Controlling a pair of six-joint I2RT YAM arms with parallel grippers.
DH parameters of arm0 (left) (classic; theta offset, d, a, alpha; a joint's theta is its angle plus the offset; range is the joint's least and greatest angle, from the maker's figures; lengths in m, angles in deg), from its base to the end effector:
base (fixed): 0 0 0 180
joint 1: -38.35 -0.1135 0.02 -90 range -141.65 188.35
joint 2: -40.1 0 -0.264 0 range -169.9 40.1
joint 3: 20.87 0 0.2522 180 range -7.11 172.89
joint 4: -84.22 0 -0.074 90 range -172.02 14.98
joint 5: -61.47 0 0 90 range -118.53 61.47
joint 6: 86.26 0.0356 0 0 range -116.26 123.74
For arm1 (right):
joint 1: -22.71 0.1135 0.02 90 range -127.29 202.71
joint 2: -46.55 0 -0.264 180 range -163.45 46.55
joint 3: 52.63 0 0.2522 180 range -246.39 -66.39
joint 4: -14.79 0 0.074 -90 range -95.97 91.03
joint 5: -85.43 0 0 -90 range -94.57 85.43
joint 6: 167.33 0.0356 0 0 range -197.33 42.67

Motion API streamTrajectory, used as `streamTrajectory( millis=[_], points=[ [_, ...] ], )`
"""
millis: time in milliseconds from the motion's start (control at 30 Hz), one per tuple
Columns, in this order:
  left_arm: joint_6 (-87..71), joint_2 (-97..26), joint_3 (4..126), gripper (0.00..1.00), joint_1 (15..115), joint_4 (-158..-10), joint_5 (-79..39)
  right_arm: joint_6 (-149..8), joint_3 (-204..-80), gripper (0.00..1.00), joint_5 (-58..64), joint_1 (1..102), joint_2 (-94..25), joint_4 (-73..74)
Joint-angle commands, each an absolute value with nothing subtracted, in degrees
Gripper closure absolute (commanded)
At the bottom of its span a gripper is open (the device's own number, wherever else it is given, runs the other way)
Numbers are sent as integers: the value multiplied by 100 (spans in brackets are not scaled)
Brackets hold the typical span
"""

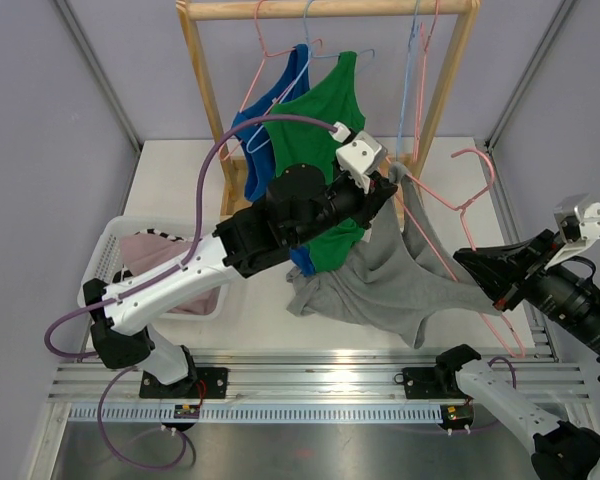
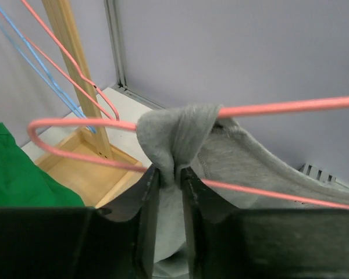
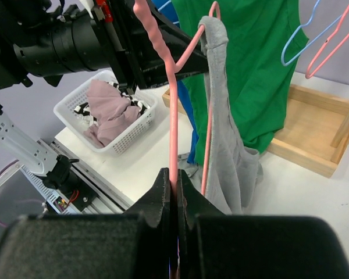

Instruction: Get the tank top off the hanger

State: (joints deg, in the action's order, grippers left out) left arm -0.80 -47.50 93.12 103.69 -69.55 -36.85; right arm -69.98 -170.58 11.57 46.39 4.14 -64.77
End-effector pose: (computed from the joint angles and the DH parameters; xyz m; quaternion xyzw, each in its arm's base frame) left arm 0.1482 -0.3106 0.4897 0.3121 0.6334 -0.3625 0.6083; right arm -0.0077 0.0075 0.5282 -0.1976 0.7033 0.2795 0.6230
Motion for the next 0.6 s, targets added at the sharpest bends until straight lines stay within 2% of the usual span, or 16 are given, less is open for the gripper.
streamTrajectory(
  millis=[0,33,200,300,333,400,567],
  points=[
    [31,-4631,9450,86,10348,-7139,-4275,-7030,-16914,100,1187,4661,454,-6120],
    [14,-4595,9415,99,10348,-7130,-4442,-7048,-16870,100,1178,4661,454,-6120],
    [-179,-4183,9063,100,10348,-7051,-5996,-7197,-16484,100,1256,4652,533,-6076],
    [-574,-3928,8957,100,10260,-6676,-8030,-7468,-16281,100,1572,4652,586,-6111],
    [-775,-3849,8940,100,10207,-6481,-8352,-7539,-16246,100,1747,4661,603,-6120],
    [-1452,-3647,8870,100,9901,-5886,-8740,-7671,-16158,100,1933,4661,682,-6102],
    [-2140,-2996,8545,100,9311,-5153,-8444,-7698,-16167,100,2241,4679,841,-5822]
  ],
)
